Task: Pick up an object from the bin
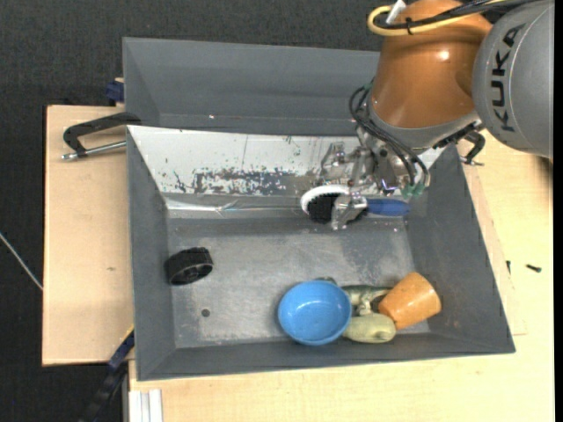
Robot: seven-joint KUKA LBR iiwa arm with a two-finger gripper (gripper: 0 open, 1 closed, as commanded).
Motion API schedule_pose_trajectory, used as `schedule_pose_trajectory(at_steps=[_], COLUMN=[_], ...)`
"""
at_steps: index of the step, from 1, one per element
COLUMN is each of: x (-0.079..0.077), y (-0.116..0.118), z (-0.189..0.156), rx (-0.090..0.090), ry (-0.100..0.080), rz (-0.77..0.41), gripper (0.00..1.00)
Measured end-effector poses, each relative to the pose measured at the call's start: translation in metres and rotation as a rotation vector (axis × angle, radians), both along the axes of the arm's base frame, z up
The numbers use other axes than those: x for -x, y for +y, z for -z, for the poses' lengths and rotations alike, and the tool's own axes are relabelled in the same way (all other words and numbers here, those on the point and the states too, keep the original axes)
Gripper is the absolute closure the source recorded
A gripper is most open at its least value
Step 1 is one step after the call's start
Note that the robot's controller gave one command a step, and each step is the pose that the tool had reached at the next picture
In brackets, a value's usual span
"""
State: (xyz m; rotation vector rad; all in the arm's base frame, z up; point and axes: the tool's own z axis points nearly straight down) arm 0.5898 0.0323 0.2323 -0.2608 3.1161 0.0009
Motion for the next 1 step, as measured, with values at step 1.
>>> schedule_pose_trajectory(at_steps=[1], x=[0.0366], y=[0.1383], z=[0.0095], rx=[-0.001], ry=[0.015], rz=[-0.252], gripper=[1.0])
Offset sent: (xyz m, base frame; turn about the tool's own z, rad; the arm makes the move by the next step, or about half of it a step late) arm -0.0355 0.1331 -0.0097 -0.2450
